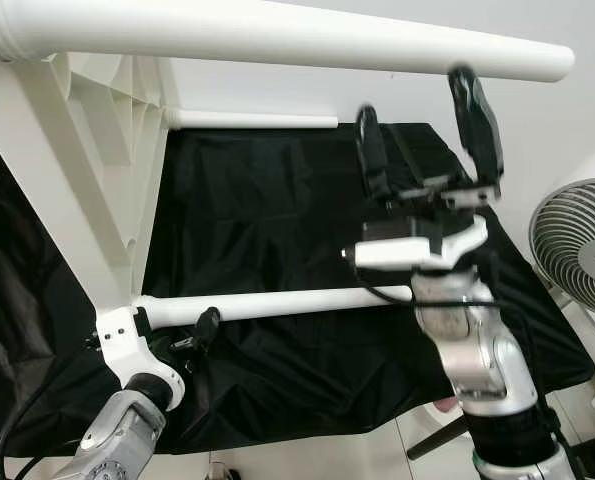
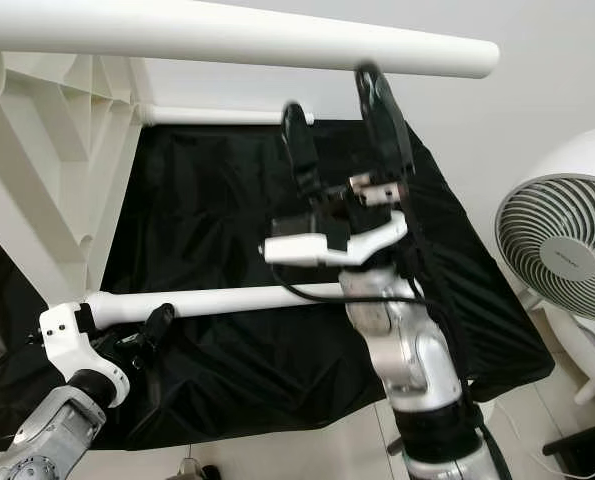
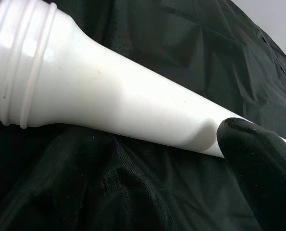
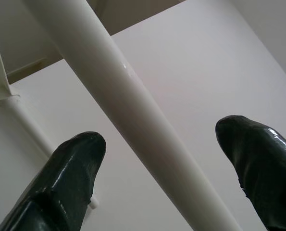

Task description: Building children table

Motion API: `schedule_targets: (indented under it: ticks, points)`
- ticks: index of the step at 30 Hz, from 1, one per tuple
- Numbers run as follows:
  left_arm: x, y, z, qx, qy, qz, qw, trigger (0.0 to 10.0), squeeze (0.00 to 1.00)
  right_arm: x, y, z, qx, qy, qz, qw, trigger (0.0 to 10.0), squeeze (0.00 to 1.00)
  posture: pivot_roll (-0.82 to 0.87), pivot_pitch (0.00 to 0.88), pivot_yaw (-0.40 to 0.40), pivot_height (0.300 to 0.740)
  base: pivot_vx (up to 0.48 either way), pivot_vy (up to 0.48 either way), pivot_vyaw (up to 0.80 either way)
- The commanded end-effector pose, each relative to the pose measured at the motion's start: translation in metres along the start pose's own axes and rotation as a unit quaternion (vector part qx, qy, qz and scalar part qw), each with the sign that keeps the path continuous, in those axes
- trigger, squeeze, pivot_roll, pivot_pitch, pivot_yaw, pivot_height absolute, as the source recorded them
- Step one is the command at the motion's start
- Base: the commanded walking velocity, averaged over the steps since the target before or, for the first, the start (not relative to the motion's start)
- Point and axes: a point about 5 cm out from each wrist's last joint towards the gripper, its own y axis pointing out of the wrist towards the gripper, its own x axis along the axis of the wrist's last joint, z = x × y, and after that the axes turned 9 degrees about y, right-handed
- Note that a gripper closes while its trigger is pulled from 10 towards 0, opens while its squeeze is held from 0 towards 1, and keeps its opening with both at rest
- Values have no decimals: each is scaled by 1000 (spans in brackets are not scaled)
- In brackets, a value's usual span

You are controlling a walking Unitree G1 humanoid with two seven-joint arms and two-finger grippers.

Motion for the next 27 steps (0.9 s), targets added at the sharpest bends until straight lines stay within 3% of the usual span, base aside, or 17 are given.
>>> schedule_targets:
  ticks: [1,13,16,27]
  points:
    - [8,1,-7,-16,1,-23,1000,10000,0,2,9,-2,4,3,-9,1000,10000,0,84,138,17,740,0,0,0]
    - [8,2,-8,-16,-3,-24,1000,10000,0,5,31,-7,31,17,-32,999,10000,0,75,138,19,740,0,0,0]
    - [7,2,-8,-15,-3,-23,1000,10000,0,7,43,-10,72,24,-48,996,10000,0,64,136,29,740,0,0,0]
    - [7,3,-6,-16,-3,-21,1000,10000,0,2,59,-12,180,25,-46,982,10000,0,39,138,46,740,0,0,0]
